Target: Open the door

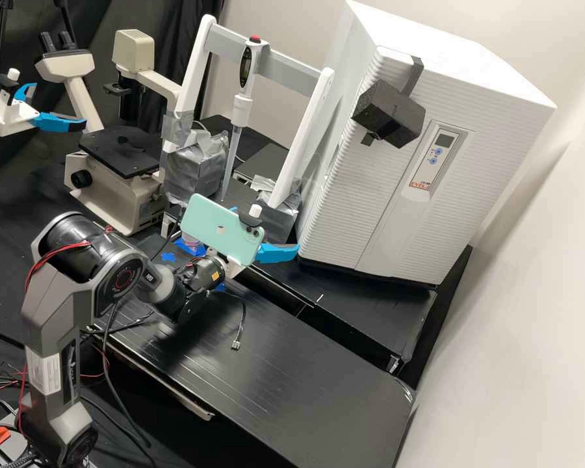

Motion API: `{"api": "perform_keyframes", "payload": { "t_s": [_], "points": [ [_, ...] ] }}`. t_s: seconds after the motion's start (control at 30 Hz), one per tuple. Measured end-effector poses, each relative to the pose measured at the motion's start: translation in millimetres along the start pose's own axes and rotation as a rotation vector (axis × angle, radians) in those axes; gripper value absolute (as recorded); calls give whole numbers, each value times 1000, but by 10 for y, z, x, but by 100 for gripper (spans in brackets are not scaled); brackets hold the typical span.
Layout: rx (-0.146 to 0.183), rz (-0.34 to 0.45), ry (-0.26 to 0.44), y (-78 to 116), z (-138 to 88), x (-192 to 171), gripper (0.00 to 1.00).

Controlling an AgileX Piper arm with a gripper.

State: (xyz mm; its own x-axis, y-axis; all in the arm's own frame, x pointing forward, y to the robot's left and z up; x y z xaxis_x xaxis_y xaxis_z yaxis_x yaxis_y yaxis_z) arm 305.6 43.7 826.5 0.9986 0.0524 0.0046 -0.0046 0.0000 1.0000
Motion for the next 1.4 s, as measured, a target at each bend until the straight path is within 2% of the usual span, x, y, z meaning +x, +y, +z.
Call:
{"api": "perform_keyframes", "payload": {
  "t_s": [0.27, 0.37, 0.47, 0.63, 0.77, 0.9, 1.1, 1.27, 1.4],
  "points": [
    [0, 1, -4, 5, 12, -4, 100],
    [-15, 3, 0, 61, 38, -58, 100],
    [10, 37, -6, 210, 94, -164, 100],
    [77, 162, 36, 584, 105, -328, 100],
    [105, 247, 71, 838, 46, -364, 100],
    [105, 314, 110, 1095, -54, -296, 100],
    [89, 350, 114, 1367, -188, -160, 100],
    [81, 358, 111, 1507, -244, -16, 100],
    [89, 340, 86, 1534, -260, 80, 100]
  ]
}}
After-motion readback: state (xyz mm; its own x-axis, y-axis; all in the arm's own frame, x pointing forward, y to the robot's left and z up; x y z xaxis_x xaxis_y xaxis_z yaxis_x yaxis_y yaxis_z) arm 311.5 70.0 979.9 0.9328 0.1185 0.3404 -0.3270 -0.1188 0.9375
